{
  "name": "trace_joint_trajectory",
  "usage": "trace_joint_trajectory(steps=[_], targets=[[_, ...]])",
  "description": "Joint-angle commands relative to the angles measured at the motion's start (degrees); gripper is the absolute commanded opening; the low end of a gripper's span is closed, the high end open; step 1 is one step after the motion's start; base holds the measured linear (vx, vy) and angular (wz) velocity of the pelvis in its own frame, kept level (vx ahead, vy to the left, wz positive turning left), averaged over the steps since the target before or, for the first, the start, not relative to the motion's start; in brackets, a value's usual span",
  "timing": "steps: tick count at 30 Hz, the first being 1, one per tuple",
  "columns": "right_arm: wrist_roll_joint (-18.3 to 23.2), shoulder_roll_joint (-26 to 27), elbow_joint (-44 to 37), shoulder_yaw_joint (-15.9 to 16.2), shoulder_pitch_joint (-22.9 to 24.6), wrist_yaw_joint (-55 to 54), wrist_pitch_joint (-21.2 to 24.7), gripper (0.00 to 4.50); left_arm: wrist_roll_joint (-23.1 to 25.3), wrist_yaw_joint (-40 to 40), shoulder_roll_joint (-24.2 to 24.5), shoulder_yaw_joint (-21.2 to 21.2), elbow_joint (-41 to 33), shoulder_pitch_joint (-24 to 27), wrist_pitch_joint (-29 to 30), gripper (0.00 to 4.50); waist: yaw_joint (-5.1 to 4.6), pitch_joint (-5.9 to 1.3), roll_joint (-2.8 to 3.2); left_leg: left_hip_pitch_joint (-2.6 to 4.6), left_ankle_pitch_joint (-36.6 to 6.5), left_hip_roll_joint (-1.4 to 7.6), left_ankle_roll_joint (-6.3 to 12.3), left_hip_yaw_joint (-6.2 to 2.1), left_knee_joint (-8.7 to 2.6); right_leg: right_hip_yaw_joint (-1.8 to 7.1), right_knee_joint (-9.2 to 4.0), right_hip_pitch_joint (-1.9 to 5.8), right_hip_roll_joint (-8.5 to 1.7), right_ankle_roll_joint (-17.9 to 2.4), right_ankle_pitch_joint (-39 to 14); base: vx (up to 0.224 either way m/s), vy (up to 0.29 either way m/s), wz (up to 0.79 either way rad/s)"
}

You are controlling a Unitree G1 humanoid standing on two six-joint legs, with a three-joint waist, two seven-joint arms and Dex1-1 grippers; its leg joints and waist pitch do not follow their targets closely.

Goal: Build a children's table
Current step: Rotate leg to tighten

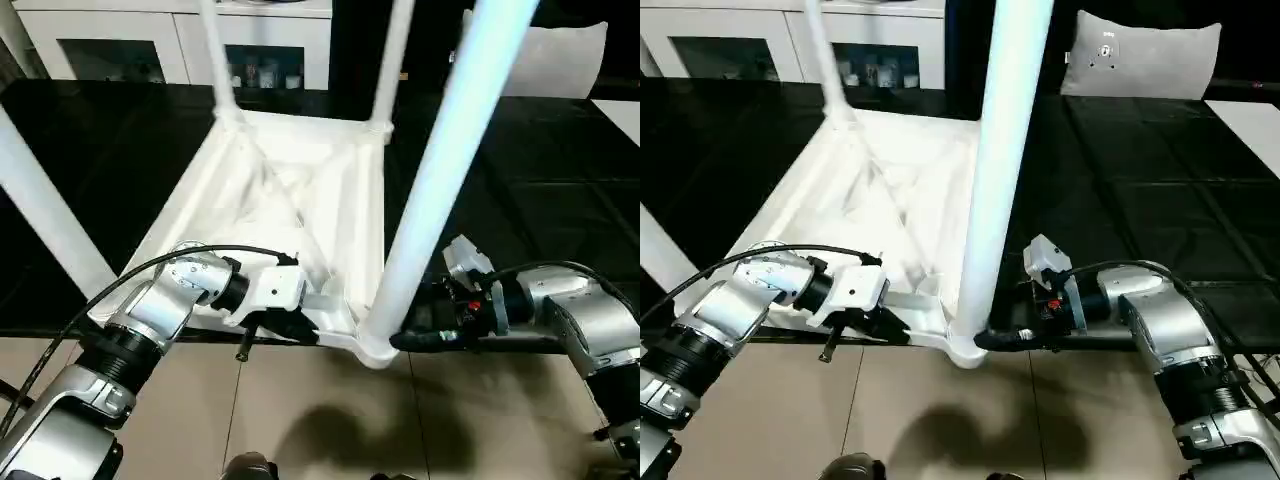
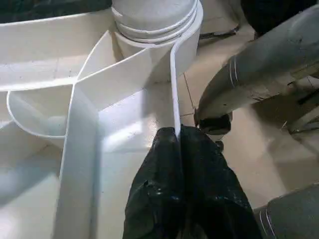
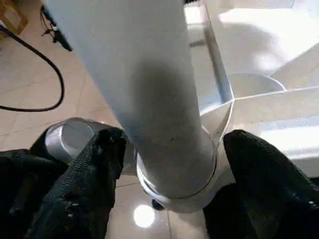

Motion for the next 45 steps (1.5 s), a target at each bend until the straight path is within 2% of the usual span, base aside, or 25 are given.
trace_joint_trajectory(steps=[1, 12, 18, 21, 23, 24, 25, 26, 27, 28, 29, 30, 31, 32, 33, 34, 35, 36, 38, 39, 40, 41, 42, 43, 45], targets=[[0.8, -0.3, -0.4, 0.8, -0.2, 0.9, 0.5, 3.04, 1.3, -1.5, -0.2, -2.1, -0.7, 0.1, -1.1, 0.00, -0.28, -4.74, -0.36, 0.72, -14.4, 2.53, 1.74, -0.45, -4.04, 2.93, -4.15, 3.13, -3.72, -10.3, -21.6, 0.000, 0.000, 0.00], [3.4, 1.3, -1.6, -0.3, 0.7, 1.9, 1.7, 2.10, 1.4, -1.1, -0.1, -1.8, 0.3, 0.0, -1.5, 0.00, -0.26, -4.73, -0.29, 0.60, -13.5, 2.48, 1.95, -0.45, -3.97, 2.96, -3.88, 3.18, -3.60, -11.0, -19.1, 0.000, 0.000, 0.00], [3.7, 1.0, -2.6, 0.2, 1.5, 2.2, 2.5, 1.98, 1.3, -0.7, -0.5, -1.7, 0.2, 0.0, -1.2, 0.00, -0.25, -4.70, -0.29, 0.56, -13.6, 2.46, 1.88, -0.45, -3.96, 2.94, -3.91, 3.22, -3.68, -10.9, -19.5, 0.000, 0.000, 0.00], [3.9, 1.4, -3.3, -0.3, 2.2, 1.2, 3.0, 1.97, 0.8, 0.0, -0.8, -1.1, -0.3, 0.1, 1.1, 0.00, -0.14, -4.67, -0.26, 0.62, -13.6, 2.52, 1.84, -0.46, -3.99, 2.97, -3.93, 3.19, -3.70, -10.8, -19.7, 0.000, 0.000, 0.00], [4.2, 2.5, -4.0, -1.5, 2.7, -1.5, 3.5, 1.97, -0.2, 1.3, -1.6, -0.1, -1.1, 0.3, 4.1, 0.00, -0.16, -4.59, -0.27, 0.64, -13.6, 2.49, 1.80, -0.40, -4.00, 3.01, -3.94, 3.12, -3.68, -10.9, -19.7, 0.000, 0.000, 0.00], [3.6, 4.2, -4.2, -2.6, 2.9, -5.9, 3.8, 1.96, -1.1, 3.1, -2.5, 1.0, -2.4, 0.4, 7.9, 0.00, -0.28, -4.48, -0.25, 0.60, -13.9, 2.53, 1.62, -0.40, -4.11, 3.04, -4.05, 3.14, -3.81, -10.8, -20.5, 0.000, 0.000, 0.00], [3.6, 4.2, -4.2, -2.6, 2.9, -5.9, 3.8, 1.96, -1.1, 3.1, -2.5, 1.0, -2.4, 0.4, 7.9, 0.00, -0.28, -4.48, -0.25, 0.60, -13.9, 2.53, 1.62, -0.40, -4.11, 3.04, -4.05, 3.14, -3.81, -10.8, -20.5, 0.000, 0.000, 0.00], [2.1, 7.2, -3.2, -4.2, 2.6, -13.3, 3.8, 1.96, -1.8, 6.7, -4.4, 2.5, -3.5, 0.4, 12.6, 0.00, -0.69, -4.28, -0.36, 0.47, -15.1, 2.34, 0.96, -0.58, -4.26, 2.82, -4.25, 3.19, -3.78, -9.9, -23.4, 0.000, 0.000, 0.00], [2.1, 7.2, -3.2, -4.2, 2.6, -13.3, 3.8, 1.96, -1.8, 6.7, -4.4, 2.5, -3.5, 0.4, 12.6, 0.00, -0.91, -4.08, -0.34, 0.53, -15.7, 2.19, 0.63, -0.60, -4.29, 2.72, -4.55, 3.01, -3.73, -9.3, -25.3, 0.000, 0.000, 0.00], [0.6, 11.0, -1.7, -6.1, 1.6, -22.1, 4.5, 1.96, -2.6, 10.9, -7.2, 3.9, -4.2, 0.2, 17.1, 0.00, -1.37, -3.92, -0.62, 0.84, -17.1, 1.85, 0.27, -0.67, -4.19, 2.45, -5.31, 2.92, -3.82, -7.6, -29.8, 0.000, 0.000, 0.00], [0.6, 11.0, -1.7, -6.1, 1.6, -22.1, 4.5, 1.96, -2.6, 10.9, -7.2, 3.9, -4.2, 0.2, 17.1, 0.00, -1.84, -3.84, -0.63, 0.70, -16.9, 1.81, -0.10, -0.69, -4.25, 2.45, -5.20, 3.02, -3.83, -7.1, -30.8, 0.000, 0.000, 0.00], [-0.2, 12.9, -0.8, -6.9, 0.9, -26.5, 5.2, 1.94, -2.9, 13.1, -8.7, 4.7, -4.3, 0.0, 19.5, 0.00, -2.82, -3.70, -0.58, 0.50, -18.3, 1.45, -0.68, -1.08, -4.24, 1.65, -6.03, 3.12, -3.82, -4.5, -36.0, 0.000, 0.000, 0.00], [-1.4, 16.1, 0.8, -8.5, -0.3, -33.7, 6.2, 1.93, -3.3, 16.3, -11.1, 5.5, -4.4, -0.4, 22.7, 0.00, -3.23, -3.67, -0.57, 0.48, -18.4, 1.34, -0.77, -1.14, -4.19, 1.53, -6.34, 3.09, -3.88, -3.8, -36.9, 0.000, 0.000, 0.00], [-1.4, 16.1, 0.8, -8.5, -0.3, -33.7, 6.2, 1.93, -3.3, 16.3, -11.1, 5.5, -4.4, -0.4, 22.7, 0.00, -4.14, -3.61, -0.50, 0.33, -19.1, 1.26, -1.01, -1.36, -4.17, 1.09, -6.60, 3.08, -3.80, -3.1, -37.8, 0.000, 0.000, 0.00], [-2.6, 19.6, 3.1, -10.1, -2.1, -41.5, 7.4, 1.92, -2.7, 20.6, -13.8, 6.4, -3.7, -1.2, 25.6, 0.00, -4.61, -3.73, -0.34, 0.09, -19.2, 1.20, -1.04, -1.50, -4.17, 0.90, -6.71, 3.40, -3.81, -2.7, -37.8, -0.040, 0.028, -0.20], [-2.5, 21.3, 4.3, -11.2, -3.1, -45.1, 8.7, 1.92, -2.2, 23.0, -15.0, 6.9, -3.0, -1.7, 26.5, 0.00, -5.53, -3.68, -0.20, -0.53, -19.5, 1.26, -1.16, -1.77, -4.38, 0.45, -6.74, 3.83, -3.72, -2.2, -37.0, -0.040, 0.028, -0.20], [-2.4, 22.4, 5.0, -12.0, -3.7, -47.3, 9.4, 1.92, -1.9, 24.5, -15.8, 7.1, -2.5, -2.1, 27.1, 0.00, -5.77, -3.89, 0.24, -0.28, -19.9, 1.33, -1.25, -1.94, -4.36, 0.27, -6.85, 3.85, -3.73, -2.3, -36.3, -0.019, 0.032, -0.20], [-2.5, 23.6, 5.7, -12.5, -4.3, -49.5, 9.5, 1.92, -1.8, 26.0, -16.6, 7.6, -2.2, -2.4, 27.9, 0.00, -6.73, -4.04, 0.43, -0.31, -21.1, 1.52, -0.73, -2.28, -4.45, -0.19, -7.13, 4.11, -3.81, -2.8, -33.1, 0.000, 0.000, 0.00], [-2.5, 25.8, 6.9, -13.5, -5.3, -52.7, 8.5, 1.92, -1.1, 29.5, -18.3, 8.8, -1.6, -3.1, 29.3, 0.00, -7.23, -3.98, 0.42, -0.08, -21.5, 1.45, -0.04, -2.20, -4.40, -0.08, -7.24, 3.87, -3.75, -4.0, -30.4, 0.000, 0.000, 0.00], [-2.9, 26.8, 7.9, -13.6, -5.9, -53.6, 6.0, 1.92, -0.2, 31.5, -19.0, 9.2, -0.9, -3.6, 29.3, 0.00, -7.14, -4.04, 0.32, 0.13, -21.3, 1.35, 0.12, -2.13, -4.33, -0.07, -7.31, 3.70, -3.77, -4.5, -29.9, 0.000, 0.000, 0.00], [-3.0, 27.1, 8.4, -13.6, -6.2, -53.8, 4.8, 2.47, 0.1, 32.3, -19.2, 9.3, -0.6, -3.9, 29.2, 0.00, -7.08, -4.06, 0.19, 0.45, -20.7, 1.20, 0.55, -1.84, -4.15, 0.10, -7.33, 3.38, -3.82, -5.2, -29.2, 0.000, 0.000, 0.00], [-3.4, 27.4, 8.8, -13.7, -6.4, -54.4, 3.9, 2.47, 0.4, 33.1, -19.5, 9.4, -0.4, -4.1, 29.5, 0.00, -6.99, -4.08, 0.13, 0.49, -20.0, 1.10, 0.82, -1.76, -4.11, 0.20, -7.30, 3.45, -3.77, -5.5, -28.7, 0.000, 0.000, 0.00], [-3.4, 27.9, 8.7, -14.0, -6.4, -54.0, 4.4, 2.61, 0.8, 34.3, -19.6, 9.6, -0.4, -4.4, 29.9, 0.00, -6.69, -4.26, 0.28, 0.32, -17.9, 1.42, 1.50, -1.69, -4.29, 0.59, -6.56, 3.61, -3.63, -7.1, -24.9, 0.000, 0.000, 0.00], [-3.5, 27.9, 8.4, -14.0, -6.3, -53.9, 4.5, 2.67, 1.0, 34.6, -19.5, 9.6, -0.4, -4.4, 30.0, 0.00, -6.65, -4.31, 0.28, 0.27, -17.5, 1.52, 1.68, -1.66, -4.35, 0.71, -6.36, 3.66, -3.50, -7.6, -23.5, 0.000, 0.000, 0.00], [-4.0, 26.8, 7.3, -13.5, -5.2, -52.3, 3.8, 2.96, 1.3, 34.2, -18.5, 9.3, -0.5, -3.9, 28.6, 0.00, -6.23, -4.42, 0.25, 0.58, -16.3, 1.60, 2.03, -1.37, -4.25, 1.02, -6.03, 3.45, -3.46, -9.1, -20.7, 0.000, 0.000, 0.00]])
